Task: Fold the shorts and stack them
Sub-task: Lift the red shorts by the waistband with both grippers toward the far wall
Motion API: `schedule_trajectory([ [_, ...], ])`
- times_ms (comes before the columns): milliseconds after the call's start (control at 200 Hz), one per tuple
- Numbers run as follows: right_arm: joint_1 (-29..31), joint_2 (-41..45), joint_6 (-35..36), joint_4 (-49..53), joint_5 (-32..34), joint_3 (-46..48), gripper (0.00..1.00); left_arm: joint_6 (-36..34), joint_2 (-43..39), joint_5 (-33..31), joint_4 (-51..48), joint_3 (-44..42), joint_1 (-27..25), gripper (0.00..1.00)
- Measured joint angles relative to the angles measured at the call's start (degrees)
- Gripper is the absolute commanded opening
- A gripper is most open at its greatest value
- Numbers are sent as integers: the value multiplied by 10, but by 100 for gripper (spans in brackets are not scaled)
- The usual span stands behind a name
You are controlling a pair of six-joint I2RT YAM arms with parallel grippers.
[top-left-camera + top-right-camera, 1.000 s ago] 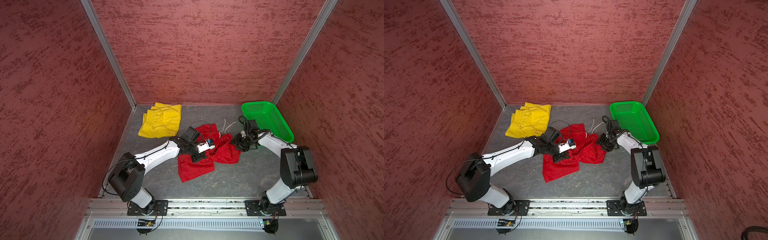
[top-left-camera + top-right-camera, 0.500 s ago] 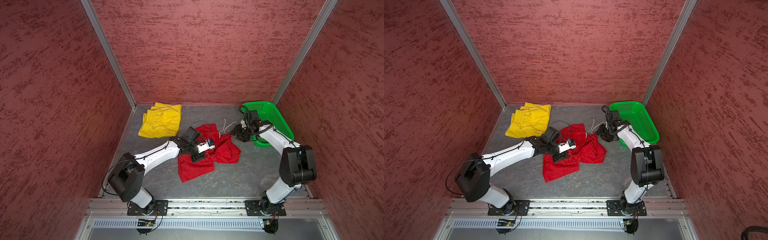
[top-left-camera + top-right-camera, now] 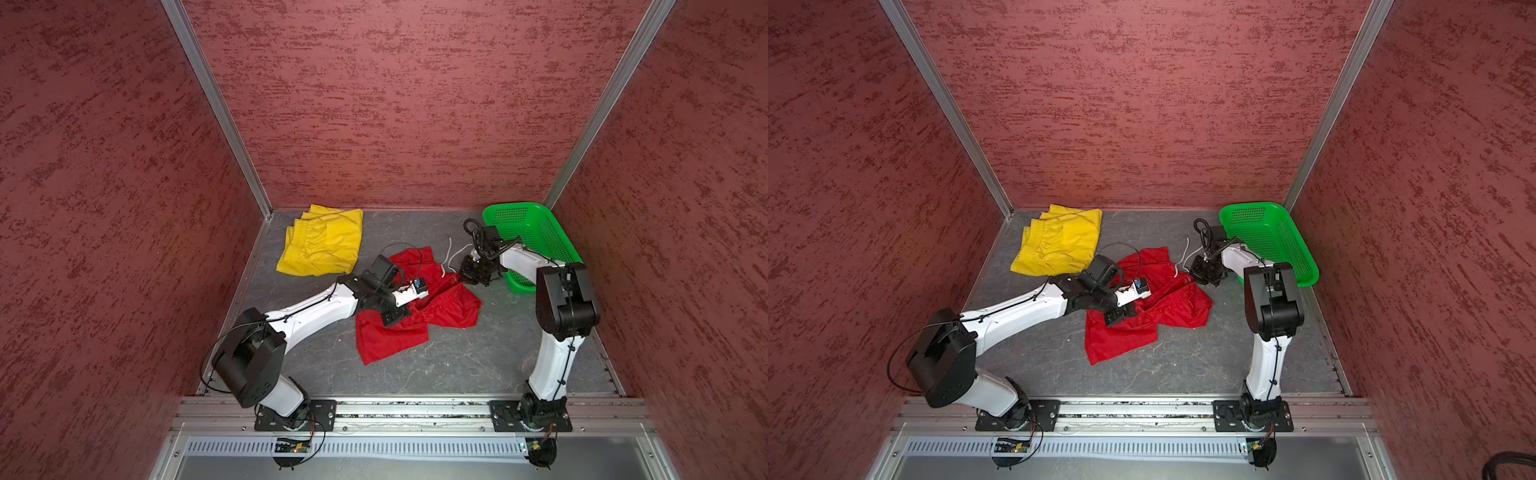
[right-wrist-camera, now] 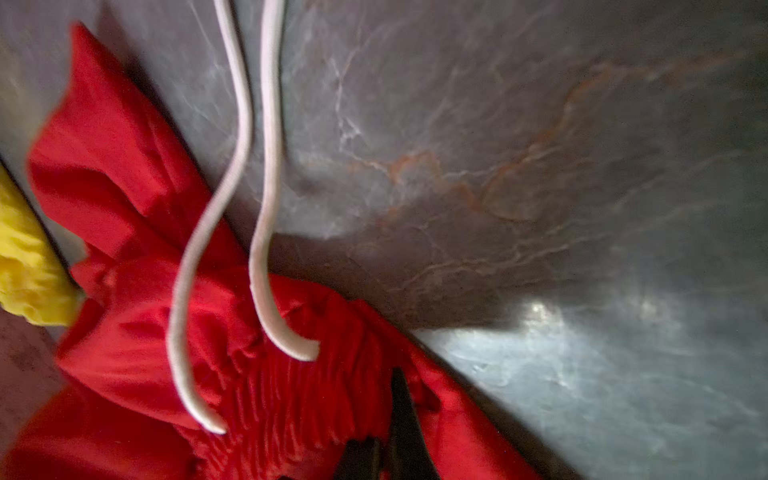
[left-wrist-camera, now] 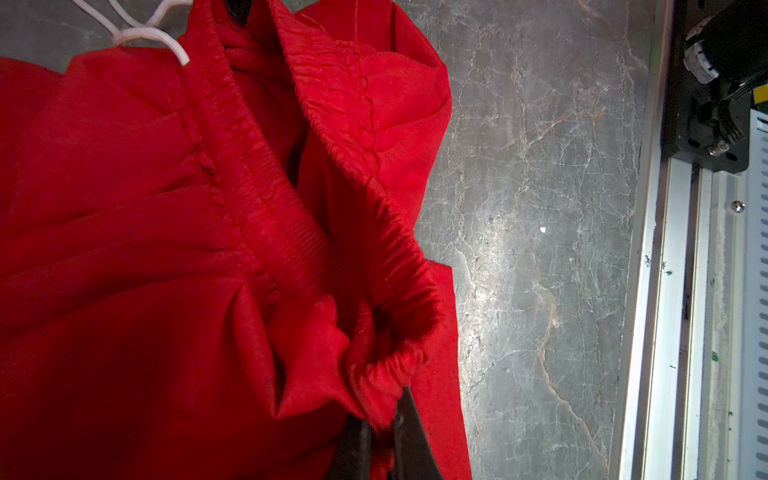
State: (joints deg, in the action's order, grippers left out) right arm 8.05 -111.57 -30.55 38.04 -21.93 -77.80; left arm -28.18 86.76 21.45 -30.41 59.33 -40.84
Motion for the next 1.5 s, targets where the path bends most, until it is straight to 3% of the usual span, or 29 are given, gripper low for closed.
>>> schedule_trajectory([
  [180, -11, 68, -3, 18, 7, -82, 0, 56, -33, -27, 7, 31, 23, 4],
  [381, -28, 150, 4, 20, -6, -278, 0, 111, -55, -55, 35, 166, 102, 4],
  [541, -28, 180, 7, 7, -50, -398, 0, 121, -71, -67, 51, 265, 129, 5],
  [731, -20, 221, 6, 9, -79, -398, 0, 129, -87, -76, 47, 320, 132, 5],
  [1062, 18, 319, -19, 21, -72, -224, 0, 179, -184, -99, 42, 191, 128, 5],
  [1162, 18, 281, -20, 24, -67, -264, 0, 179, -152, -98, 39, 217, 140, 5],
  [1272, 18, 170, -4, 44, -59, -399, 0, 176, -73, -93, 41, 292, 169, 5],
  [1438, 13, -110, 17, 107, -60, -811, 0, 155, 68, -71, 38, 459, 211, 4],
  [1503, 7, -171, 9, 107, -67, -897, 0, 143, 106, -65, 39, 520, 220, 4],
])
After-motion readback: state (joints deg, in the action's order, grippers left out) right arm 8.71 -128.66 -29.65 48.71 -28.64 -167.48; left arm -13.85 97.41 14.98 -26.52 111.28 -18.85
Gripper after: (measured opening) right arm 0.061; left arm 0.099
